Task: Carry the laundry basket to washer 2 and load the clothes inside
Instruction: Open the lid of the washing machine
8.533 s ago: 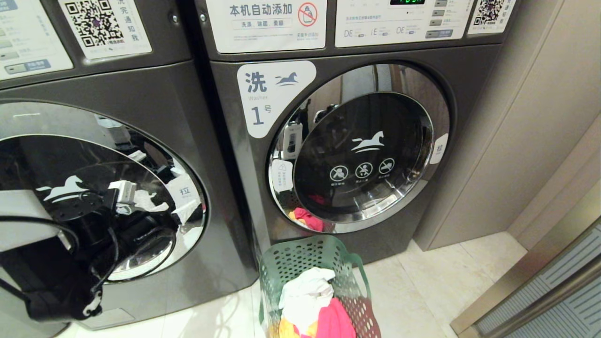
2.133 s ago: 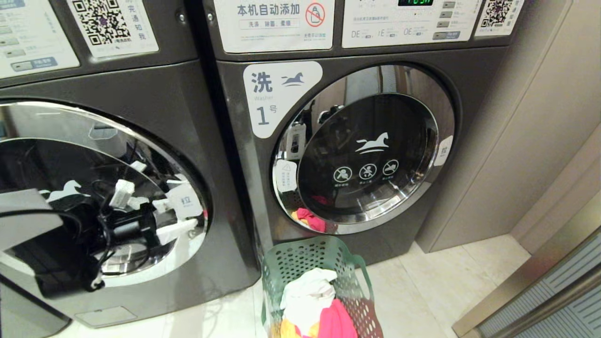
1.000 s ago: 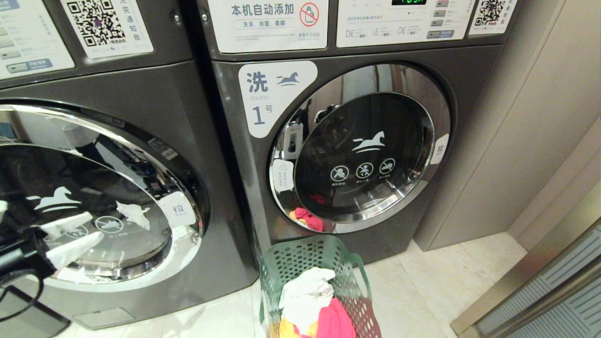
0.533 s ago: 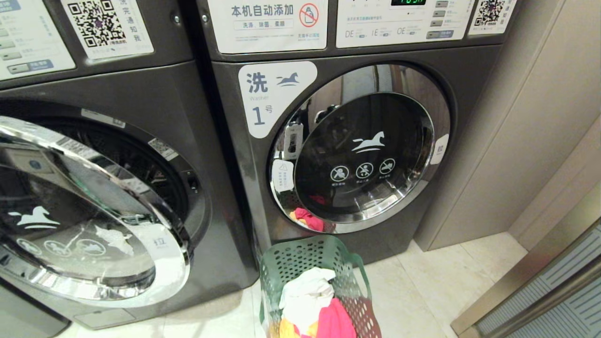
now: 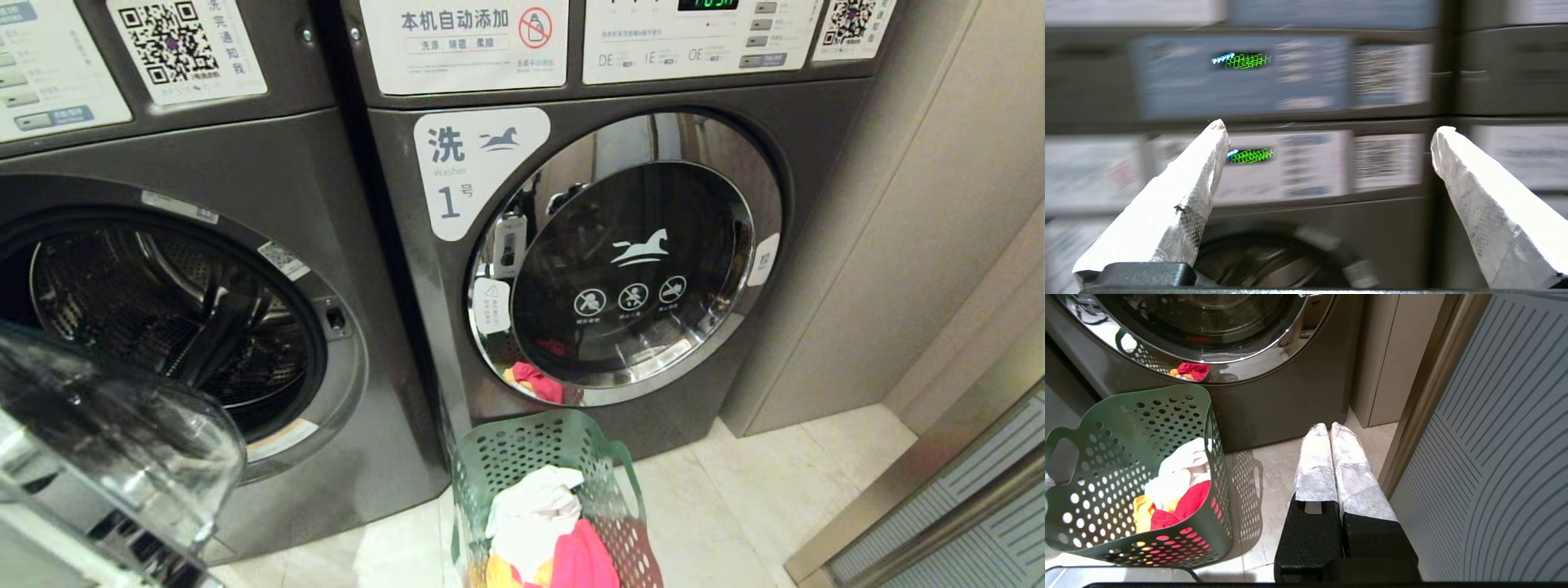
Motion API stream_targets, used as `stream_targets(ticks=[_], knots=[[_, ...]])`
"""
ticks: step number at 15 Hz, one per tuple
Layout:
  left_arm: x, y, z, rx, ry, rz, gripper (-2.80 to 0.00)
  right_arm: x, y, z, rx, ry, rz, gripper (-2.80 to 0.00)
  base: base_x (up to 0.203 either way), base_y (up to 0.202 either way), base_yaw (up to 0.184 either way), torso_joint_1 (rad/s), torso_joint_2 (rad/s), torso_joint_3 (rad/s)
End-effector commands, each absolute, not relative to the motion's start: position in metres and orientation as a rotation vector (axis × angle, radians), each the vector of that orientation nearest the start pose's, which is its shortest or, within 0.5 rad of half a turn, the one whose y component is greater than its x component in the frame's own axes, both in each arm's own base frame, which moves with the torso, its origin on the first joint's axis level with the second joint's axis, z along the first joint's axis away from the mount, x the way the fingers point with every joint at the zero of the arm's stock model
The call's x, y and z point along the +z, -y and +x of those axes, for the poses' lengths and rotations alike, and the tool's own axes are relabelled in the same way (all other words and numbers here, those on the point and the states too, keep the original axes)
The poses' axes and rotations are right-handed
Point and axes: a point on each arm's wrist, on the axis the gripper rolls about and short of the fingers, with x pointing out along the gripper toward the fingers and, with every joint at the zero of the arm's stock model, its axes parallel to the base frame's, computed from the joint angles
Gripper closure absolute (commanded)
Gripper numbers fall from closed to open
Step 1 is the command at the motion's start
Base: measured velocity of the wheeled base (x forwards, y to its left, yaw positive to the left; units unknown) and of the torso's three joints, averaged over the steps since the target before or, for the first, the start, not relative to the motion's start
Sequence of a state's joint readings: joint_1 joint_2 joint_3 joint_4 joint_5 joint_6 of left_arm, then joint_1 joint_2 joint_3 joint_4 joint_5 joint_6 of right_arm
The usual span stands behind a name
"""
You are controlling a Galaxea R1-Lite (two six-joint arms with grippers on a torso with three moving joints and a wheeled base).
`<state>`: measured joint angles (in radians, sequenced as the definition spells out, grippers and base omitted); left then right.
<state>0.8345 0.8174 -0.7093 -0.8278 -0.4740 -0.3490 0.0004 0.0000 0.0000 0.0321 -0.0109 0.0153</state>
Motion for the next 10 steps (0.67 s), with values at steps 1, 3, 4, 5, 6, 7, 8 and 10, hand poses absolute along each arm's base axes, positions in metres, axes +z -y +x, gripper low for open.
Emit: stream_targets(ticks=[1,3,4,5,6,7,8,10], knots=[[0.336,-0.032,0.043,0.485,0.548,0.210,-2.80,0.070,0.000,-0.022,-0.011,-0.041,0.015,0.00,0.000,0.000,0.000,0.000,0.00,0.000],[0.324,-0.029,0.052,0.502,0.469,0.364,-2.80,0.070,0.000,-0.022,-0.010,-0.041,0.015,0.00,0.000,0.000,0.000,0.000,0.00,0.000],[0.315,-0.027,0.059,0.468,0.424,0.395,-2.80,0.070,0.000,-0.022,-0.011,-0.041,0.015,0.00,0.000,0.000,0.000,0.000,0.00,0.000],[0.302,-0.026,0.069,0.445,0.361,0.409,-2.80,0.070,0.000,-0.022,-0.010,-0.041,0.015,0.00,0.000,0.000,0.000,0.000,0.00,0.000],[0.293,-0.026,0.081,0.439,0.303,0.399,-2.80,0.070,0.000,-0.022,-0.011,-0.041,0.015,0.00,0.000,0.000,0.000,0.000,0.00,0.000],[0.287,-0.026,0.095,0.439,0.252,0.371,-2.80,0.070,0.000,-0.022,-0.010,-0.041,0.015,0.00,0.000,0.000,0.000,0.000,0.00,0.000],[0.283,-0.025,0.108,0.465,0.205,0.339,-2.80,0.070,0.000,-0.022,-0.011,-0.041,0.015,0.00,0.000,0.000,0.000,0.000,0.00,0.000],[0.273,-0.029,0.128,0.635,0.096,0.302,-2.80,0.070,0.000,-0.022,-0.010,-0.041,0.015,0.00,0.000,0.000,0.000,0.000,0.00,0.000]])
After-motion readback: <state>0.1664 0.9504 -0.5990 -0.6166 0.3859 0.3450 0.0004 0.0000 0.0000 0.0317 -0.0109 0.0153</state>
